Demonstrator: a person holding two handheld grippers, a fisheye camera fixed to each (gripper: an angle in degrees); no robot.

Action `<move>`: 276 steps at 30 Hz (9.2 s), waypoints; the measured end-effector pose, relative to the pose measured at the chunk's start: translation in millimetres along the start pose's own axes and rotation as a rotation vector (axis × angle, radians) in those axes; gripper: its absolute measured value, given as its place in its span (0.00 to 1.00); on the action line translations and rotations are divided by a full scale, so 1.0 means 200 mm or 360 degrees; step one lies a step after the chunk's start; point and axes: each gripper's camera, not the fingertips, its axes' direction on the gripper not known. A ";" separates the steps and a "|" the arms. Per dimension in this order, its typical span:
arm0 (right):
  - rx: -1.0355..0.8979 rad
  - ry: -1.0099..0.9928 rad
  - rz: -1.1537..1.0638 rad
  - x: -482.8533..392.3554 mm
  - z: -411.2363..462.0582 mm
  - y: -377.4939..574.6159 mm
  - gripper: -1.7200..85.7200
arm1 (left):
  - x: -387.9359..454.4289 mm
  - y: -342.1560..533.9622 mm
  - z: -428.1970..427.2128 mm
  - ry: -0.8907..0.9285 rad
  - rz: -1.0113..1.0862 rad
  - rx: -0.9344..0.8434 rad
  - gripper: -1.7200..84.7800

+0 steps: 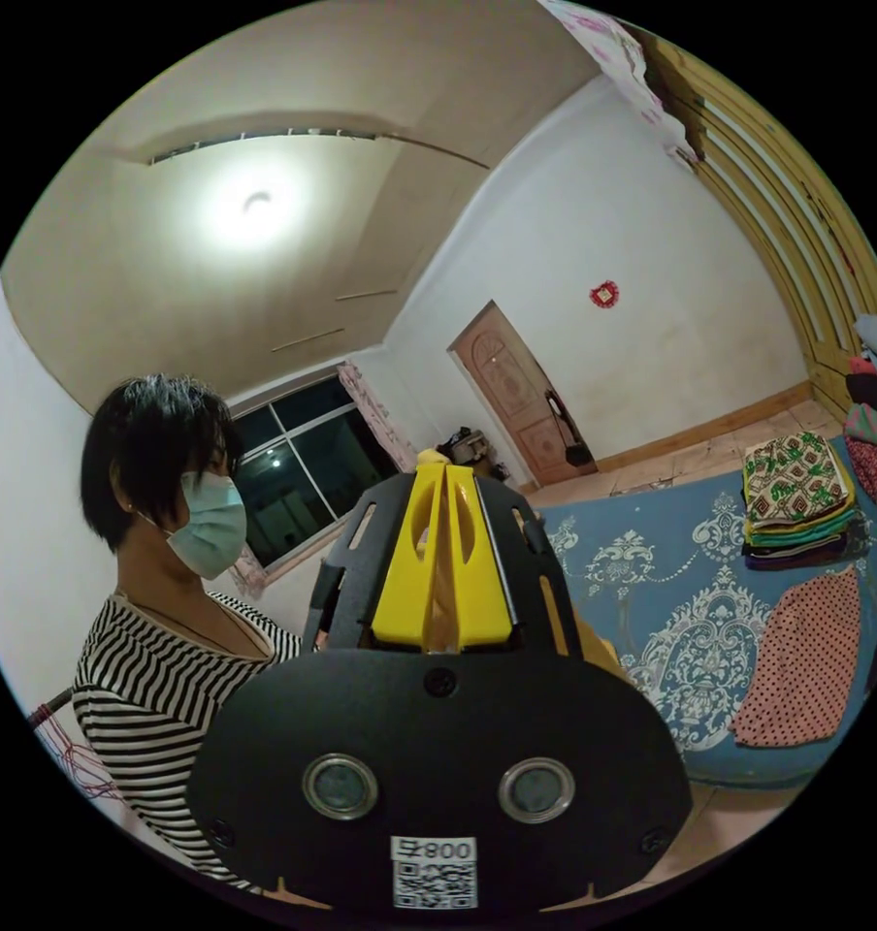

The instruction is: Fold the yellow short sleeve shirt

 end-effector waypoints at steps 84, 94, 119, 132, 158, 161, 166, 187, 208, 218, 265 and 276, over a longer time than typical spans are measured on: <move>-0.1482 0.1254 0.0427 5.69 1.63 0.85 0.09 | -2.59 -1.24 1.17 -0.1531 -0.0322 -0.1270 0.13; -0.1799 0.1658 -0.0103 6.02 2.04 1.04 0.11 | -2.71 -1.54 1.17 -0.2126 -0.0078 -0.0998 0.16; -0.1602 0.1914 0.0243 6.44 2.01 0.28 0.09 | -2.89 -2.15 1.33 -0.2501 0.0029 -0.0792 0.11; -0.1788 0.1017 -0.0116 5.99 2.60 1.22 0.13 | -3.26 -1.68 1.87 -0.2154 0.0313 -0.1628 0.15; -0.1348 0.0960 0.0192 6.22 2.52 0.76 0.03 | -3.35 -2.01 1.96 -0.1955 0.0280 -0.1350 0.05; -0.1327 0.0981 0.0224 6.30 2.55 0.70 0.03 | -3.44 -2.05 1.96 -0.1925 0.0198 -0.1337 0.05; -0.1465 0.1049 0.0317 6.50 2.65 0.77 0.04 | -3.64 -2.01 1.87 -0.1895 0.0023 -0.1422 0.08; -0.1630 0.1097 0.0601 6.20 1.23 1.58 0.07 | -2.91 -1.07 -0.02 -0.1958 -0.0574 -0.1253 0.13; -0.1535 0.1136 0.0927 6.09 0.91 2.06 0.08 | -2.71 -0.56 -0.42 -0.1853 -0.0419 -0.1185 0.09; -0.1613 0.0924 0.0644 6.00 1.43 2.13 0.08 | -2.95 -0.18 -0.24 -0.1873 -0.0241 -0.1625 0.10; -0.1700 0.0893 -0.0026 6.97 4.20 2.26 0.03 | -2.81 0.03 -0.69 -0.1322 -0.0094 -0.1451 0.02; -0.1827 0.1221 -0.0219 7.07 4.41 2.40 0.03 | -2.82 0.16 -0.55 -0.0944 -0.0212 -0.1632 0.03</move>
